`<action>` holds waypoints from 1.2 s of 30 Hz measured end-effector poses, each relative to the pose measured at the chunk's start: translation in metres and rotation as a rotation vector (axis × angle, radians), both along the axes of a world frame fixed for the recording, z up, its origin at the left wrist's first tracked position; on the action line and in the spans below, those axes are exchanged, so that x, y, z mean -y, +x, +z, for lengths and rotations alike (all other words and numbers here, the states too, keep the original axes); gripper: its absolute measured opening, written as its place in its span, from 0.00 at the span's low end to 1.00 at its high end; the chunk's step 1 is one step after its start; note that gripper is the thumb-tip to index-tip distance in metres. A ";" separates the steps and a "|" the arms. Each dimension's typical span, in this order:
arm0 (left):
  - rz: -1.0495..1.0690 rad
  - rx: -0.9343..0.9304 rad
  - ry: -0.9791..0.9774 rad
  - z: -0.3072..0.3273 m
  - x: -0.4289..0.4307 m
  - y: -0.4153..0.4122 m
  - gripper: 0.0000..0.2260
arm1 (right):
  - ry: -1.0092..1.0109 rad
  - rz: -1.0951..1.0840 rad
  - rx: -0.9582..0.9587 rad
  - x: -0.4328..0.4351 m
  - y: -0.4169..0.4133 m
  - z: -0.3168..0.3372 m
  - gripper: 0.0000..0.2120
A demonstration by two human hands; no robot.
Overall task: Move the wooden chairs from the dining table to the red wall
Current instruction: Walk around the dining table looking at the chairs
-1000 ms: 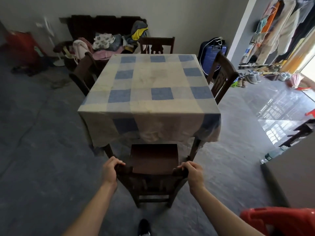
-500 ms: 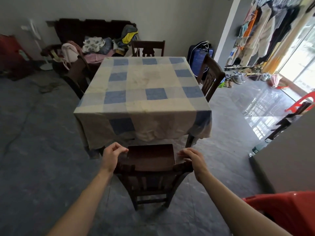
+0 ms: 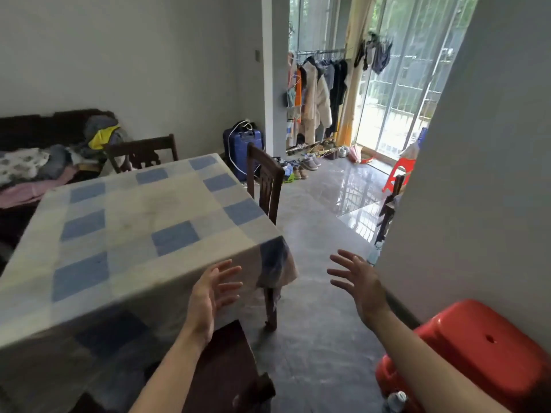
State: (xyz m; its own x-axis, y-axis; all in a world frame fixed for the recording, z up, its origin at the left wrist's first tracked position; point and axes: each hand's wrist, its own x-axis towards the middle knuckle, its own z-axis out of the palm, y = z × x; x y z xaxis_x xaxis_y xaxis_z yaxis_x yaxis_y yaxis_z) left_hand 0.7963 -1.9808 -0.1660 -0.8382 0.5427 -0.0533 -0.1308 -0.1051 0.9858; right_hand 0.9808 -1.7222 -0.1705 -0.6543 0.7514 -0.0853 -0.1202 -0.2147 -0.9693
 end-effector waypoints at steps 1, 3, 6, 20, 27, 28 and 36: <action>-0.031 -0.015 -0.006 0.000 -0.024 -0.005 0.18 | -0.002 -0.016 -0.021 -0.022 0.003 -0.001 0.20; -0.088 -0.033 -0.034 0.001 -0.078 -0.015 0.19 | -0.029 -0.050 -0.044 -0.068 0.007 -0.007 0.20; -0.148 -0.009 -0.047 0.010 -0.169 -0.032 0.22 | -0.061 -0.084 -0.075 -0.141 0.001 -0.013 0.21; -0.102 0.028 0.048 0.067 -0.481 -0.152 0.23 | 0.011 0.070 -0.094 -0.445 -0.152 0.039 0.22; -0.017 0.038 0.048 0.043 -0.569 -0.256 0.23 | 0.042 0.154 -0.049 -0.537 -0.267 0.022 0.26; -0.005 0.036 0.052 0.039 -0.584 -0.276 0.23 | 0.050 0.168 -0.041 -0.551 -0.289 0.020 0.28; 0.127 0.050 0.090 0.030 -0.675 -0.434 0.19 | 0.095 0.271 0.061 -0.644 -0.477 0.029 0.20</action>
State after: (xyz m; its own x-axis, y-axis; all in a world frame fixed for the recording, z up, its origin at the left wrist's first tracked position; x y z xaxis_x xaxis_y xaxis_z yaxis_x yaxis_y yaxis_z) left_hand 0.3618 -1.3059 -0.1358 -0.8980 0.4369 -0.0521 -0.1591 -0.2119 0.9642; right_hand 0.5034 -1.0780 -0.1416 -0.8283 0.5561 -0.0684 -0.0117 -0.1392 -0.9902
